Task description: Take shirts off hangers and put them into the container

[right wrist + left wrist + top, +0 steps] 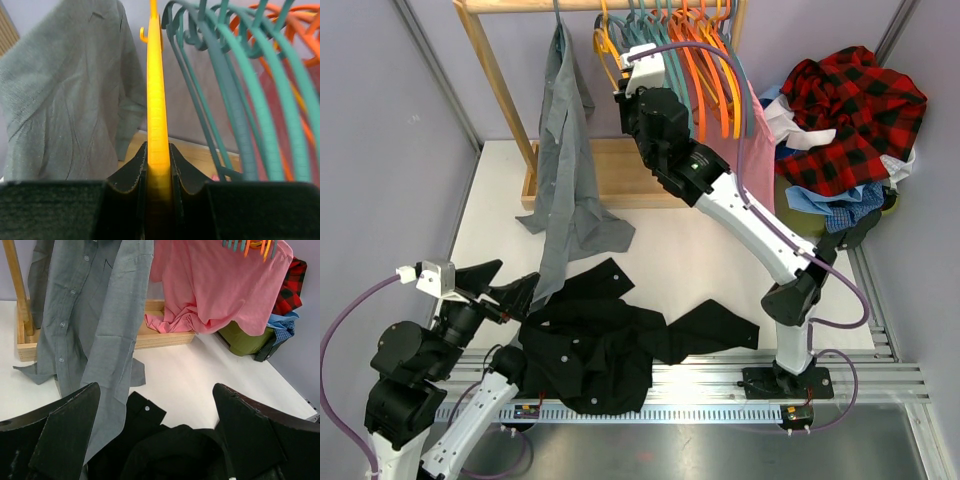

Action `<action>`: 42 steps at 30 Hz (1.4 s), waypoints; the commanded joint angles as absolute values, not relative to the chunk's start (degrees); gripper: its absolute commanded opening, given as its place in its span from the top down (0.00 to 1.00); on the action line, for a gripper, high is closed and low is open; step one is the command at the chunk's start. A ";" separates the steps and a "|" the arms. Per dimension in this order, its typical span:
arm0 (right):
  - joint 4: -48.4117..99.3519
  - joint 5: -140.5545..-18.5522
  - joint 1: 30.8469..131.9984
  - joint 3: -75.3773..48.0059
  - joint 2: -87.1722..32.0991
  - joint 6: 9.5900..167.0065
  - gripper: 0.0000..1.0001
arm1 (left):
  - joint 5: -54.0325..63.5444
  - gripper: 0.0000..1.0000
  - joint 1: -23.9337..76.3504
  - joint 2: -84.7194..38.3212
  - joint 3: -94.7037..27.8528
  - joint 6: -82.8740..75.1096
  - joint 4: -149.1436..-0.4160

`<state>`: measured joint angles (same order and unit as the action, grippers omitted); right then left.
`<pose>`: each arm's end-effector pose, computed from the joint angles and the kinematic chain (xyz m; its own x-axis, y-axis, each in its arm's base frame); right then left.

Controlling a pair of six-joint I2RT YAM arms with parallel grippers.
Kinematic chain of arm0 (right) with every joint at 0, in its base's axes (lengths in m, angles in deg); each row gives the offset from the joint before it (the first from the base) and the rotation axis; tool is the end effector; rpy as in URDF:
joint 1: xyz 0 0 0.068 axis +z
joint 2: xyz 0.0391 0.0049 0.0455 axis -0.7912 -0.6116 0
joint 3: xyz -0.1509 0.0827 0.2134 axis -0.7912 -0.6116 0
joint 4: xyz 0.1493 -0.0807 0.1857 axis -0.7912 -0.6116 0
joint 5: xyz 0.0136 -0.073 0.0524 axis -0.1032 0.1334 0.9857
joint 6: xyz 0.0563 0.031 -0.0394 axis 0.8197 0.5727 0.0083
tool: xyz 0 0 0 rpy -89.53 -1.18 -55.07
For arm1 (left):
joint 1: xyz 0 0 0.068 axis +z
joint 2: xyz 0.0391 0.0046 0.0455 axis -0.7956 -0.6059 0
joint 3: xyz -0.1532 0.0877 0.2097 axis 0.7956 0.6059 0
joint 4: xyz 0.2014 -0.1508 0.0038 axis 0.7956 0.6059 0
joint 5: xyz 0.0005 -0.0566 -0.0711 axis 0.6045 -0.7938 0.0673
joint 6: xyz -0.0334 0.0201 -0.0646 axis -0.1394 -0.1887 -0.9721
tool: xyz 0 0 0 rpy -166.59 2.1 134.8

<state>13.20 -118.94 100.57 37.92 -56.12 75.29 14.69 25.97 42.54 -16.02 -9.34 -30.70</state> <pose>0.3193 0.3078 0.5019 0.0851 -0.0423 -0.9955 -0.2782 0.9583 -0.0645 0.0177 -0.0068 0.3740 -0.0776 -0.2889 -0.9542 0.4194 0.8588 -0.2941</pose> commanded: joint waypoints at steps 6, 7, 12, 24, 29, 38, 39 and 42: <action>8.23 -116.03 99.93 40.42 -56.15 79.90 0.89 | 13.63 0.01 25.99 43.50 -17.07 -9.97 -31.02; 7.53 -114.98 100.02 37.62 -54.06 80.34 0.49 | 13.63 0.01 25.99 43.51 -17.24 -10.14 -30.84; 15.12 -113.46 107.99 12.25 -39.12 82.19 0.01 | 15.21 0.01 25.99 44.56 -16.98 -10.49 -30.31; 20.00 -117.17 141.74 -16.56 -36.61 102.57 0.01 | 18.90 0.01 25.99 47.55 -13.55 -12.43 -30.40; 17.81 -114.09 144.93 -13.30 -46.20 108.71 0.01 | 18.47 0.01 25.99 47.37 -12.76 -13.13 -30.14; -15.66 -129.20 141.68 -1.25 -61.77 129.09 0.01 | 18.12 0.01 25.99 47.37 -12.58 -12.96 -30.40; -16.81 -129.21 141.25 -1.86 -62.03 130.34 0.00 | 17.85 0.01 25.99 47.11 -12.50 -13.04 -30.57; -26.46 -132.01 139.66 -0.65 -63.61 137.45 0.01 | 17.32 0.01 25.99 46.93 -12.15 -13.39 -31.10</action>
<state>-11.41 -124.76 141.46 -3.32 -62.42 126.32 17.60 25.97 47.30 -12.48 -12.92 -28.62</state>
